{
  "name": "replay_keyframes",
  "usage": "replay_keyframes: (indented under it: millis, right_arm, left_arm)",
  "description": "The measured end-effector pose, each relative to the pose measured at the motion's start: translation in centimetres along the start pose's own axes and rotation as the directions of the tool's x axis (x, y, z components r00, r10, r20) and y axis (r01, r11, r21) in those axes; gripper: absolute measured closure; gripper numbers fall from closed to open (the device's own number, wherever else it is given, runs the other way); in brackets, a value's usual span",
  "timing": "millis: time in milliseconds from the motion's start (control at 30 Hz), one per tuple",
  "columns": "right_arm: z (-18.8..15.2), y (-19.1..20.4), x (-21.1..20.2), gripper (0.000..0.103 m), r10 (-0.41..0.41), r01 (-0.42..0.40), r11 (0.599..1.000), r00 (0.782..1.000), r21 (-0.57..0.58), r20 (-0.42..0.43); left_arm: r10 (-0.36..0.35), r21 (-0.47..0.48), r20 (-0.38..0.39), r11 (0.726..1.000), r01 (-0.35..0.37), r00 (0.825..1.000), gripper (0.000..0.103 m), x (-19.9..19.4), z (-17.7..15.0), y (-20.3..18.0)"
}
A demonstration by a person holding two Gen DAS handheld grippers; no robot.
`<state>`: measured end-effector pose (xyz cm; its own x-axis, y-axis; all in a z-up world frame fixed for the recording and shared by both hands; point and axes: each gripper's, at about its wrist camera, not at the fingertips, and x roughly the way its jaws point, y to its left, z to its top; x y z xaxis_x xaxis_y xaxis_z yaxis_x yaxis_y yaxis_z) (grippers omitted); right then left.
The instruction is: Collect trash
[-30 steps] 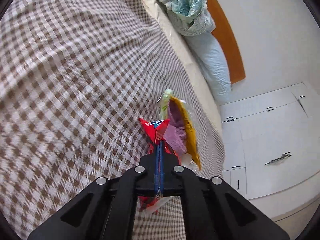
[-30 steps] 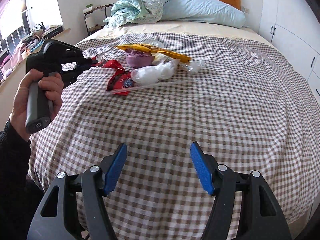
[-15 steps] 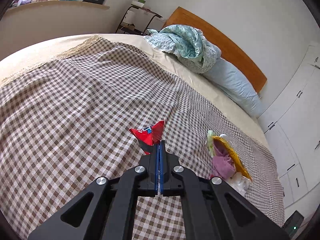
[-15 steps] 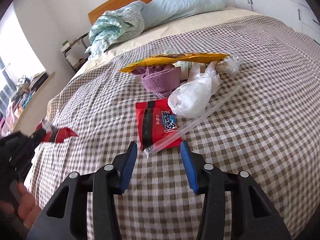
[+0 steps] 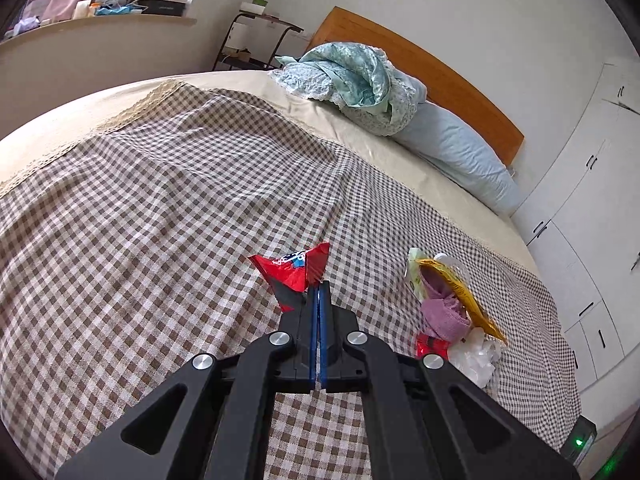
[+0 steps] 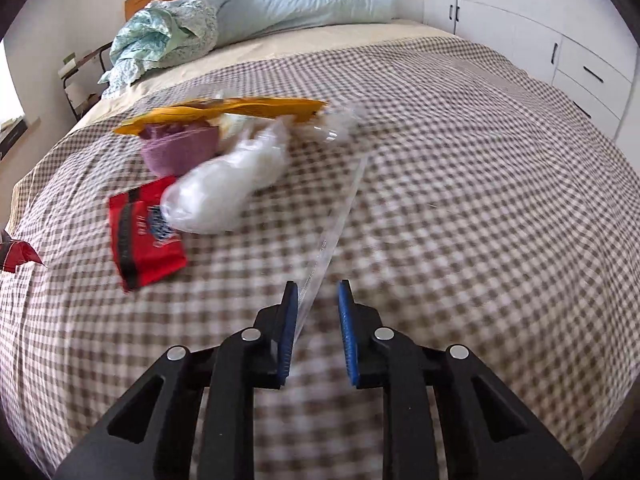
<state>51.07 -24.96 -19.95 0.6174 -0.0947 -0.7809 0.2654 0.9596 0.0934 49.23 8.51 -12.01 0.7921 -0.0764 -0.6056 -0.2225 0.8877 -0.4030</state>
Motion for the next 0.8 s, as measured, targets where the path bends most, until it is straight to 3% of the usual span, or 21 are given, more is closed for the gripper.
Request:
replay_keyframes:
  millis: [100,167,333,500,600,667,800]
  right_arm:
    - [-0.8,-3.7,-1.6,0.075,-0.045,0.045,0.999,0.999,0.025,0.026]
    - [-1.6,-4.5,-2.5,0.061,0.000,-0.001,1.000,0.999,0.026,0.045]
    - [-4.6,-3.5,-3.8,0.058,-0.002,0.011,0.992,0.997,-0.126,0.073]
    - [-6.4,-4.2,-5.9,0.056,-0.020,0.037,0.993,0.989,-0.116,0.148]
    - [-5.2,-4.7,-5.2,0.056,0.049,-0.046,0.998,0.994,-0.033,0.094]
    - [-4.0,-4.0,-4.1,0.049,0.103,-0.105,0.994,0.993,0.015,0.062]
    - [-1.8,-1.6,-1.0,0.043,0.059,-0.059,0.991,0.998,0.117,0.000]
  left_arm:
    - [-0.008,0.025,-0.010,1.000,0.008,1.000,0.103,0.1,-0.3,-0.7]
    - [-0.020,0.042,-0.018,0.999,0.020,1.000,0.103,0.2,-0.6,-1.3]
    - [-0.029,0.129,-0.030,0.991,0.032,0.999,0.103,0.5,-1.5,-3.0]
    - [-0.050,0.129,-0.056,0.990,0.057,0.997,0.103,0.9,-1.8,-3.4]
    - [-0.054,0.124,-0.062,0.990,0.061,0.997,0.103,1.0,-1.8,-3.3]
    - [-0.054,0.132,-0.059,0.989,0.061,0.997,0.103,1.0,-1.9,-3.4]
    - [-0.052,0.141,-0.058,0.988,0.060,0.997,0.103,1.1,-2.0,-3.4]
